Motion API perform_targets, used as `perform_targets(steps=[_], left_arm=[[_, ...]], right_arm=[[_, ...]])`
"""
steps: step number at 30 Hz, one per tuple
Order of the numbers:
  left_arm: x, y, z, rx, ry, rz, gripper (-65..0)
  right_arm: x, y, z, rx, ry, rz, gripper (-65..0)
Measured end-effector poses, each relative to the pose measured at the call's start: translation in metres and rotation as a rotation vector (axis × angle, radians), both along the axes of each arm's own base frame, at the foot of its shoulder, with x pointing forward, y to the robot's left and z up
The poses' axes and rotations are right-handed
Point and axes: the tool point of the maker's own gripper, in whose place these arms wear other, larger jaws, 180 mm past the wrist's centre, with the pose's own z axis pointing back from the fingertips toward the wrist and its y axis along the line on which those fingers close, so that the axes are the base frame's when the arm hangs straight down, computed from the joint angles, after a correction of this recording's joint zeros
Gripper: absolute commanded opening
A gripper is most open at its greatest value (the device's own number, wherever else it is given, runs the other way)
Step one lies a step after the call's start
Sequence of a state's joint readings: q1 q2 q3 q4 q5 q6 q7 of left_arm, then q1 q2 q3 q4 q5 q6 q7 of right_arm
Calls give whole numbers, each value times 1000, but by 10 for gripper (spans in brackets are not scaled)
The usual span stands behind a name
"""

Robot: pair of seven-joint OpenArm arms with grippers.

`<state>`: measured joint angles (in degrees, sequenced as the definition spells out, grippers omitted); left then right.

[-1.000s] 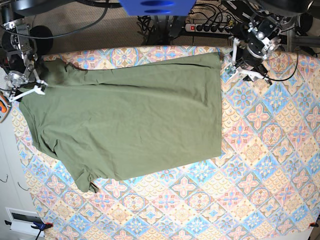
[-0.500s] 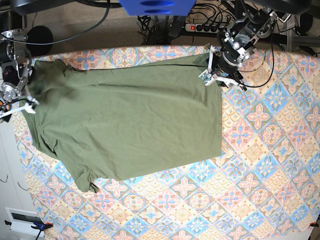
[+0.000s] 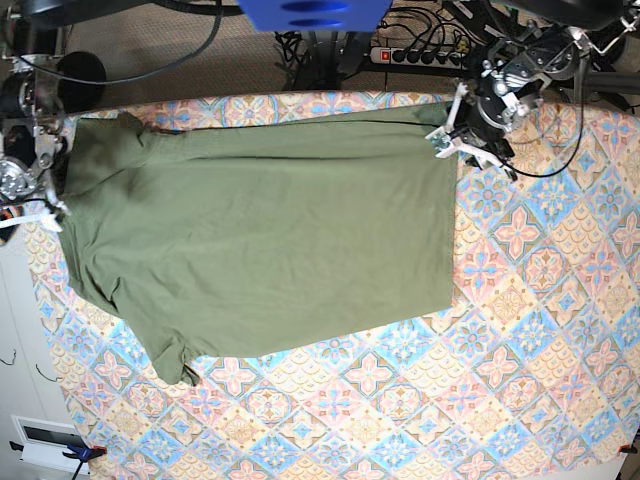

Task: Layout the t-shirt on the table in an organized manner, then fold the t-shirt properly
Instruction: 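Release the shoulders and reposition both grippers along the collar edge, then grasp the collar edge with the right gripper, move left gripper along shirt side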

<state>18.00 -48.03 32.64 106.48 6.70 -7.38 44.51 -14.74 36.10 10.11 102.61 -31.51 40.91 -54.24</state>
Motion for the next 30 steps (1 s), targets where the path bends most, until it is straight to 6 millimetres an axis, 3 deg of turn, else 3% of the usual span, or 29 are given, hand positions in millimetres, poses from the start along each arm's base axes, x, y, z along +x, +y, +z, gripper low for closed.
perform_targets(steps=[2, 7, 11, 14, 18, 19, 22, 23, 25, 27, 29, 30], left_arm=[[1, 6, -3, -8, 11, -3, -398], [7, 11, -2, -18, 14, -10, -398], [14, 18, 0, -54, 17, 41, -398], [22, 26, 2, -73, 11, 72, -398], [27, 33, 5, -78, -1, 109, -398], [32, 44, 6, -38, -22, 129, -398], [38, 126, 15, 270, -55, 268, -398], [37, 132, 18, 280, -52, 267, -399], [44, 113, 21, 216, -80, 260, -399], [54, 91, 31, 141, -130, 279, -399], [58, 51, 40, 1, -160, 245, -399], [58, 47, 45, -11, -171, 255, -399]], right_arm=[[8, 17, -7, 62, -32, 8, -204], [33, 38, -1, 115, -127, 14, -204], [58, 80, -9, 188, -144, 103, -204], [63, 97, -16, 215, -137, 131, -204], [62, 107, -28, 224, -102, 141, -205], [61, 109, -34, 226, -82, 147, -205], [51, 113, -65, 244, 11, 145, -205], [47, 112, -74, 248, 39, 137, -206], [41, 114, -82, 254, 61, 136, -243], [41, 115, -82, 259, 63, 137, -314], [41, 111, -80, 244, 60, 132, -400], [41, 110, -80, 242, 62, 130, -440]])
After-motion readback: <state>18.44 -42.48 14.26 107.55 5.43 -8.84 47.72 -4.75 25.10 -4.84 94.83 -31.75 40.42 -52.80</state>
